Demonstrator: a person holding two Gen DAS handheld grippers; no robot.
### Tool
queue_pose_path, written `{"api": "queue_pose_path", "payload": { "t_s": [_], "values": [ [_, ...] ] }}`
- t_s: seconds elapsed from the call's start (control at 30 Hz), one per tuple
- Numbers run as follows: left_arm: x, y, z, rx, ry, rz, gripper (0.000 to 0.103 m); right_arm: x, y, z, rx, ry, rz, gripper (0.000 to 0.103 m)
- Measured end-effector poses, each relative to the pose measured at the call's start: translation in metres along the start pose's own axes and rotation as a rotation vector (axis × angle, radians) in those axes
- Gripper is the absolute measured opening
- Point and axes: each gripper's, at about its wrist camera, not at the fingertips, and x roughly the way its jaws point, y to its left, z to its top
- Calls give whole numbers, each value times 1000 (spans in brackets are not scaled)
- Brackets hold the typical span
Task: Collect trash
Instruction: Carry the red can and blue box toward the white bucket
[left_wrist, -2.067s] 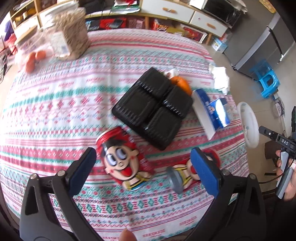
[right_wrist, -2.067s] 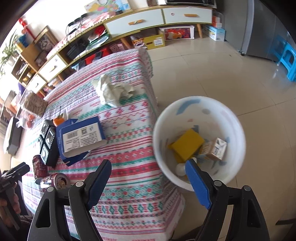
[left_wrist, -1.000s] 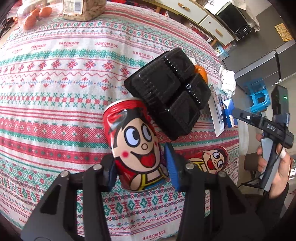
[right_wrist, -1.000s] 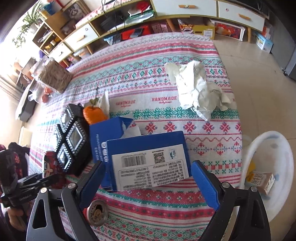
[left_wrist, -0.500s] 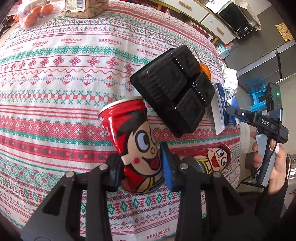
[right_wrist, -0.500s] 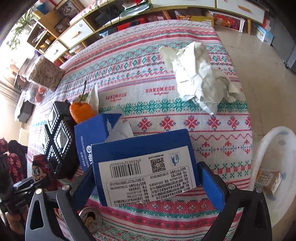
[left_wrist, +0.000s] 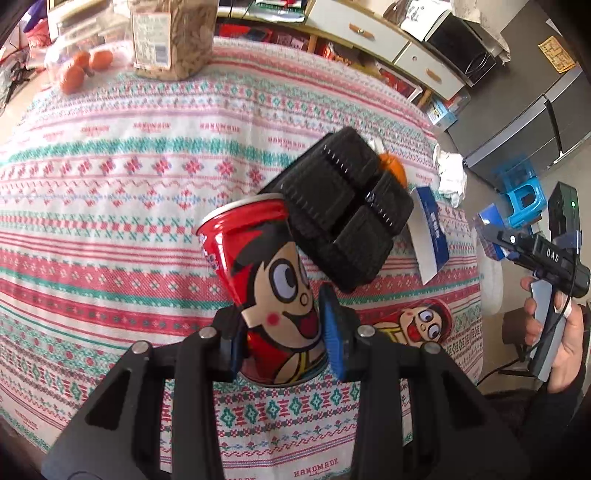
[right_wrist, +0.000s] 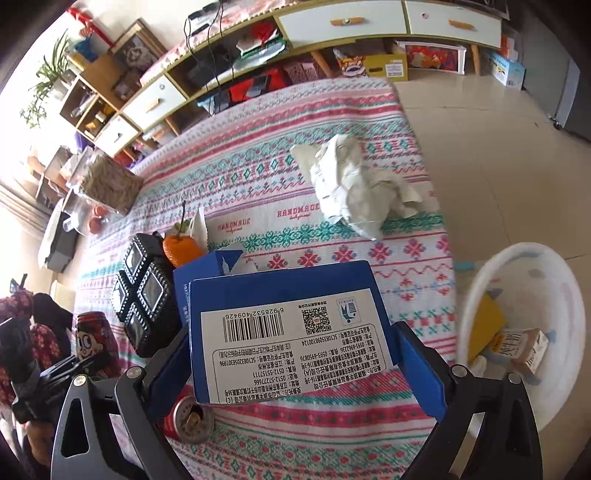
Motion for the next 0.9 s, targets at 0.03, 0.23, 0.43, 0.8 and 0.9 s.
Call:
{"api": "queue_pose_path", "payload": {
  "t_s": [0.03, 0.23, 0.43, 0.8, 0.9],
  "values": [
    [-3, -2, 1, 5, -12, 1, 38, -5, -4, -2, 1, -6, -2, 101],
    [-15, -25, 8, 49, -58, -17, 38, -25, -19, -10, 16, -37, -18, 101],
    [-15, -59, 13, 108, -71, -53, 38, -44, -40, -19, 49, -67, -41, 101],
    [2, -120, 11, 206, -53, -108, 38, -76, -98, -43, 133, -94, -102, 101],
    [9, -134, 8, 231, -39, -118, 38, -79, -116, -50, 170, -92, -122, 101]
  ]
}}
